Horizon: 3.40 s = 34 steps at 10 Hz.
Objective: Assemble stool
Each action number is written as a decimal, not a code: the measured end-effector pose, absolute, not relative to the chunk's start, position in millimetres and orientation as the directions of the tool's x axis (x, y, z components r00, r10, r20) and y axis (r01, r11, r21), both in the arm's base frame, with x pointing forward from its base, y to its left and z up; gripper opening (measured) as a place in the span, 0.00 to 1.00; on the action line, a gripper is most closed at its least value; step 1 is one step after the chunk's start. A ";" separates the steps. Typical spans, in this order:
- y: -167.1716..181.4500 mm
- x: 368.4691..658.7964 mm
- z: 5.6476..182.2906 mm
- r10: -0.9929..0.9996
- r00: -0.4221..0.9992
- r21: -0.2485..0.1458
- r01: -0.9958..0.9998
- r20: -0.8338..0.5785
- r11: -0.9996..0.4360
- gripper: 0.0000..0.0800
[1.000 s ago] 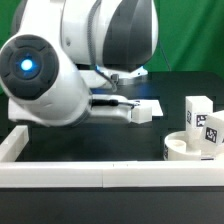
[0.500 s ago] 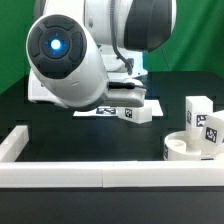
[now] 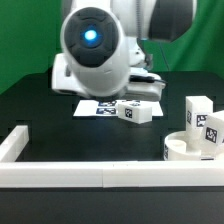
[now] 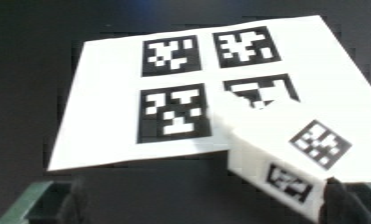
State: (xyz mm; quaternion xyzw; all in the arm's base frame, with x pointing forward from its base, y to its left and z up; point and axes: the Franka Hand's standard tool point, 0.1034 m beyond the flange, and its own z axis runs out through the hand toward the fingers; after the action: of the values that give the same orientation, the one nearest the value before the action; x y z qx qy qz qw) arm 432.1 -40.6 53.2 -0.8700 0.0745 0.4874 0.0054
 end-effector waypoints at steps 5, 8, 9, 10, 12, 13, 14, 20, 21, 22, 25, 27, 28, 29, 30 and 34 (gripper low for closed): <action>-22.6 432.9 48.2 -0.125 0.566 0.078 -0.107 -0.815 -0.991 0.81; 2.5 426.3 51.8 -0.152 0.601 0.109 -0.107 -0.785 -0.988 0.81; 6.1 422.9 51.6 -0.156 0.587 0.116 -0.106 -0.794 -0.988 0.81; 3.6 423.6 50.8 -0.155 0.589 0.113 -0.107 -0.793 -0.988 0.81; 3.5 423.6 50.7 -0.156 0.589 0.114 -0.108 -0.793 -0.988 0.81; 3.6 423.6 50.7 -0.155 0.590 0.114 -0.107 -0.793 -0.988 0.81; 7.1 423.8 49.3 -0.158 0.612 0.118 -0.106 -0.775 -0.987 0.81; 23.9 401.9 30.6 -0.167 0.572 0.137 -0.096 -0.803 -0.986 0.81; 21.2 403.0 29.3 -0.168 0.573 0.140 -0.093 -0.802 -0.986 0.81; 18.9 404.6 29.0 -0.168 0.575 0.138 -0.095 -0.801 -0.986 0.81; 11.7 405.1 19.8 -0.170 0.577 0.137 -0.101 -0.799 -0.985 0.81; 4.8 405.8 18.6 -0.173 0.577 0.136 -0.107 -0.798 -0.985 0.81; 1.3 406.8 18.8 -0.171 0.578 0.132 -0.109 -0.798 -0.985 0.81; -0.9 407.4 19.0 -0.172 0.579 0.131 -0.113 -0.797 -0.985 0.81; -4.8 407.7 18.6 -0.173 0.578 0.129 -0.116 -0.798 -0.985 0.81; -8.7 407.7 16.7 -0.180 0.575 0.134 -0.121 -0.798 -0.984 0.66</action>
Offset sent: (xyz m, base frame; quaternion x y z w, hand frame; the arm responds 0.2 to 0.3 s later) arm -0.0051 0.0057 0.0038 -0.0315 0.0134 0.0130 0.9993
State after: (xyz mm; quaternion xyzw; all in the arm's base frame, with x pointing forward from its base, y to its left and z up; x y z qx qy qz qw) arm 407.7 -8.7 16.7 -0.8868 0.0848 0.4531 -0.0322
